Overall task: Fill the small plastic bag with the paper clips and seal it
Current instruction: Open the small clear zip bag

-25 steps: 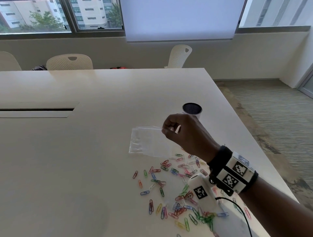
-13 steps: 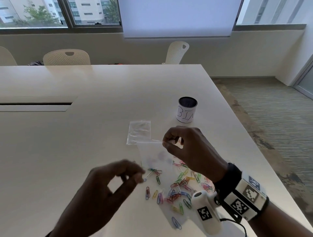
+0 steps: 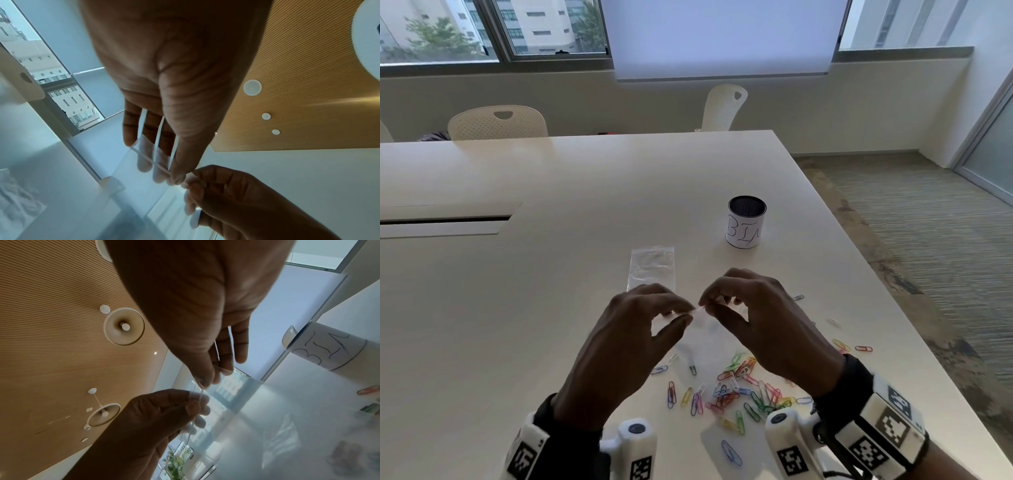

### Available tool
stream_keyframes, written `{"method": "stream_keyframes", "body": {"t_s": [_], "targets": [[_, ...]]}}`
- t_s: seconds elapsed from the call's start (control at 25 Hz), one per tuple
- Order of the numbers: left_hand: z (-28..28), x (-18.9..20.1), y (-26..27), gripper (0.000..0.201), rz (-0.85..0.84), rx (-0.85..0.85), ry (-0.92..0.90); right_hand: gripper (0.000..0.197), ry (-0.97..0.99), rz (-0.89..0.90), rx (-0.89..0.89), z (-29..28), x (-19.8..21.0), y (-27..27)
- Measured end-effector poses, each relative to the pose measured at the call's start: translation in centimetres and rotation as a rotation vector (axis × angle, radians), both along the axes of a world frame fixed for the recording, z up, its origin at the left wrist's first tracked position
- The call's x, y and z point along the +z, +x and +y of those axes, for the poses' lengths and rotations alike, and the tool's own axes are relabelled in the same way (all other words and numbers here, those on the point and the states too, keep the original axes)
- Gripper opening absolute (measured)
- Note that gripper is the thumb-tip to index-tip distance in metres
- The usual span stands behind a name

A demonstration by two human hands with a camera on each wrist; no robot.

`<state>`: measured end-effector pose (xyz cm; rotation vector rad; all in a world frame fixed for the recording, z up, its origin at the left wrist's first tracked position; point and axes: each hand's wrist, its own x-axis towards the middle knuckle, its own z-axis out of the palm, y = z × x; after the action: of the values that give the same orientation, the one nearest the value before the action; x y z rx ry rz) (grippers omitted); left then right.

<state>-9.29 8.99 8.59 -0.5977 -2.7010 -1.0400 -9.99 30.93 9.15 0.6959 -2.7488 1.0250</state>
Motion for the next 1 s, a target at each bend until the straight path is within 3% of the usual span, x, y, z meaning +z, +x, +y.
{"method": "stream_keyframes", "body": {"t_s": [0.24,0.4,0.48,0.6,1.0], "targets": [[0.6,-0.3,-1.5,0.017,-0.153,0.003,0.100,0.014,-0.004,0.071,-0.024,0.1,-0.2,-2.0],[1.3,-0.9,-2.8,0.006,-0.258,0.125,0.324,0.032,-0.089,0.125,-0.147,-0.2,-0.6,-3.2],[1.8,-1.1,-3.4,0.007,-0.309,0.155,0.423,0.020,-0.152,0.126,-0.187,-0.6,-1.0,-3.7],[2.2,-1.4,-4.3,0.010,-0.372,0.155,0.498,0.007,-0.239,-0.012,-0.154,-1.2,-1.9,-4.4],[3.0,-2.4,-5.6,0.004,-0.302,0.183,0.437,0.010,-0.390,-0.236,-0.148,-1.0,-2.6,-5.5]]}}
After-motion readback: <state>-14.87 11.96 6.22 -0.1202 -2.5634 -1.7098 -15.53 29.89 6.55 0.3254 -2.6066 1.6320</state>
